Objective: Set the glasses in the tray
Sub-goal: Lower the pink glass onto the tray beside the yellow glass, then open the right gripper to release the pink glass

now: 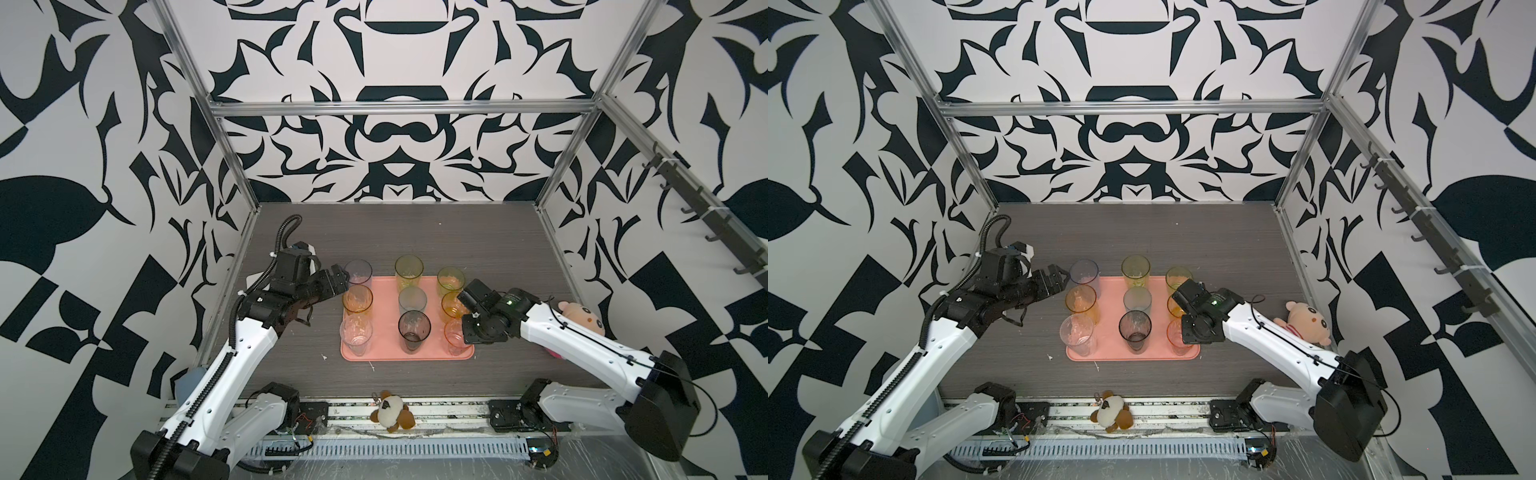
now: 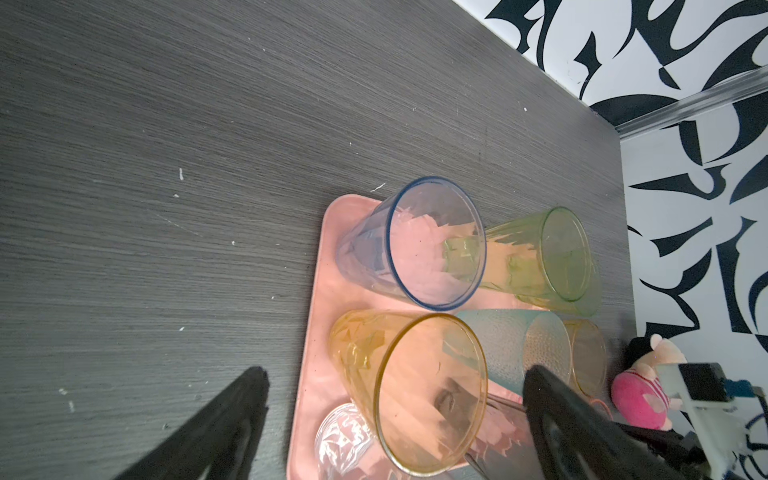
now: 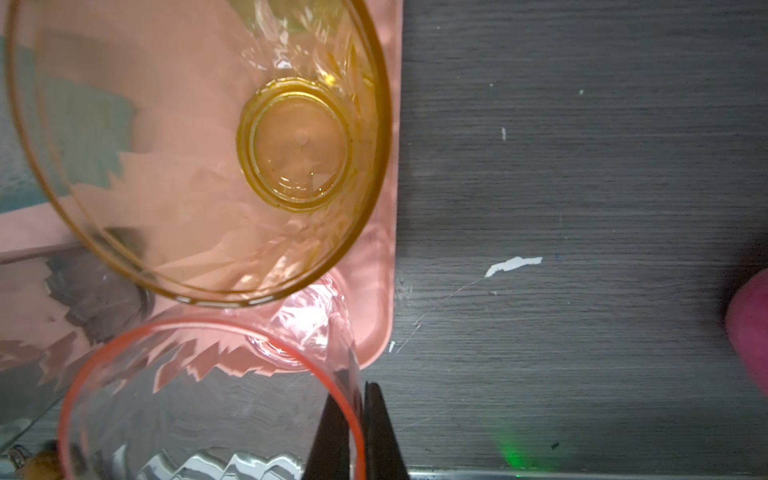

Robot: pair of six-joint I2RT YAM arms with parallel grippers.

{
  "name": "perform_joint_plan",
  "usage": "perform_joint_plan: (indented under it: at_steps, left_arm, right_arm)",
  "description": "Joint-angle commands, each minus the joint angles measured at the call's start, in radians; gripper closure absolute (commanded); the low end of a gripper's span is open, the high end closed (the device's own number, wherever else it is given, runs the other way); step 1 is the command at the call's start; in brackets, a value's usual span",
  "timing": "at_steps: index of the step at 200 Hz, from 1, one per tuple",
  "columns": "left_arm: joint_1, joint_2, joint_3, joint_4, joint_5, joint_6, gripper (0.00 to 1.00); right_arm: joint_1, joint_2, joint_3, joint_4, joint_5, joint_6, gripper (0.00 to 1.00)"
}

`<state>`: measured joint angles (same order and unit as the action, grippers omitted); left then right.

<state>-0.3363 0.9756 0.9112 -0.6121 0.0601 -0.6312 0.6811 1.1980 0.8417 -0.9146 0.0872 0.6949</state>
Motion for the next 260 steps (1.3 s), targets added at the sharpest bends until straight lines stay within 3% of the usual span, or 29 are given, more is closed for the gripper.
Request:
perform_joint_plan:
  at_steps: [1,112,157,260]
  left_arm:
    - [-0.003,-0.010,0.014,-0.021,-0.014,0.007,0.01]
    - [-0.002,-0.008,0.018,-0.026,-0.019,0.015,0.01]
    - [-0.003,-0.018,0.012,-0.029,-0.023,0.016,0.00]
    - [0.000,-0.022,0.029,-0.035,-0.060,0.028,0.00]
  right_arm:
    - [-0.016,0.012,0.003,0.028,-0.010,-0.025,1.00]
    - [-0.040,0.048,0.051,-0.029,0.007,-0.032,1.00]
    - [-0.038,0.027,0.053,-0.043,0.011,-0.029,0.85]
    - [-0.039,-0.042,0.123,-0.068,0.038,-0.035,0.71]
